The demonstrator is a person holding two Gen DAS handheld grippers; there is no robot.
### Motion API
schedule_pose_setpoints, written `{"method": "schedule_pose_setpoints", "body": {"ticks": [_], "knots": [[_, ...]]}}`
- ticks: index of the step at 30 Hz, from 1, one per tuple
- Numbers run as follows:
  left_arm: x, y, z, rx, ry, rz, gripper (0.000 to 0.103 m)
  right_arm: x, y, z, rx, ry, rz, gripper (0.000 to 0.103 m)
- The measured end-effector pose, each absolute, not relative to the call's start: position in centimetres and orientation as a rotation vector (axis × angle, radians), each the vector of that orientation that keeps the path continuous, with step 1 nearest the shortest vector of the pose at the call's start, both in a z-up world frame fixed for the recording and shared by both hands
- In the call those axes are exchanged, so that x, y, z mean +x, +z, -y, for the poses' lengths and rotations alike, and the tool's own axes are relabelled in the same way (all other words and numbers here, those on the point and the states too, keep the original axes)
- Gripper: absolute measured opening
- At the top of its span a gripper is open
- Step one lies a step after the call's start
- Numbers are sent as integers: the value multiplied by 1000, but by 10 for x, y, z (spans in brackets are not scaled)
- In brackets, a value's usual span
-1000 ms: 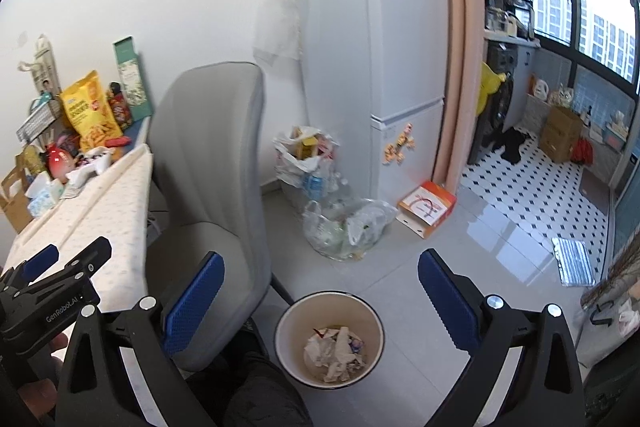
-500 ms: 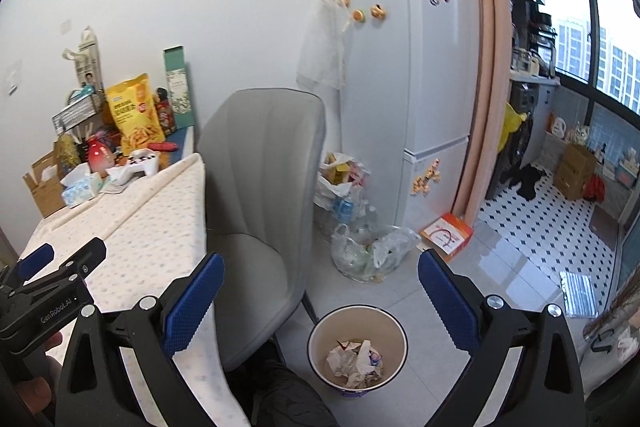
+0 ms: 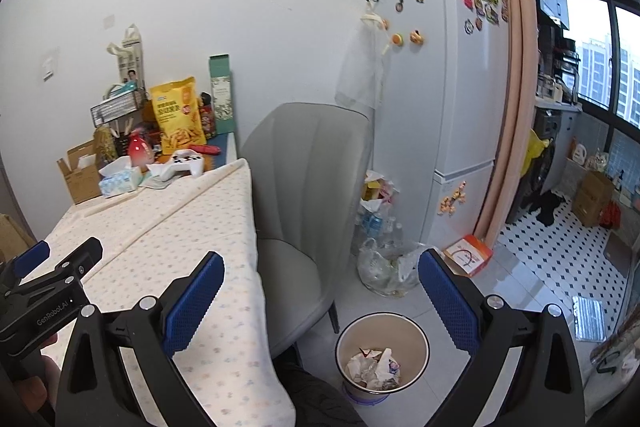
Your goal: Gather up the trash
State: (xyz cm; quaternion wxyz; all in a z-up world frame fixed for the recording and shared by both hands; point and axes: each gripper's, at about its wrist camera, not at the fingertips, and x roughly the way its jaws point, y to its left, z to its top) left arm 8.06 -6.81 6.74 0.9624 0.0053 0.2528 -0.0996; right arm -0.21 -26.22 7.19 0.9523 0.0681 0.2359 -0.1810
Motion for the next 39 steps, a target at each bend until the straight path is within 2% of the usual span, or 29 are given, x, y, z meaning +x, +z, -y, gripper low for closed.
{"method": "schedule_pose_setpoints", "body": {"ticks": [22, 39], "knots": [[26, 86, 6, -9, -112, -427, 97, -42, 84, 204, 102, -274, -418, 95], [18, 86, 6, -2, -109, -422, 97, -47, 83, 201, 86, -278, -407, 95]]}}
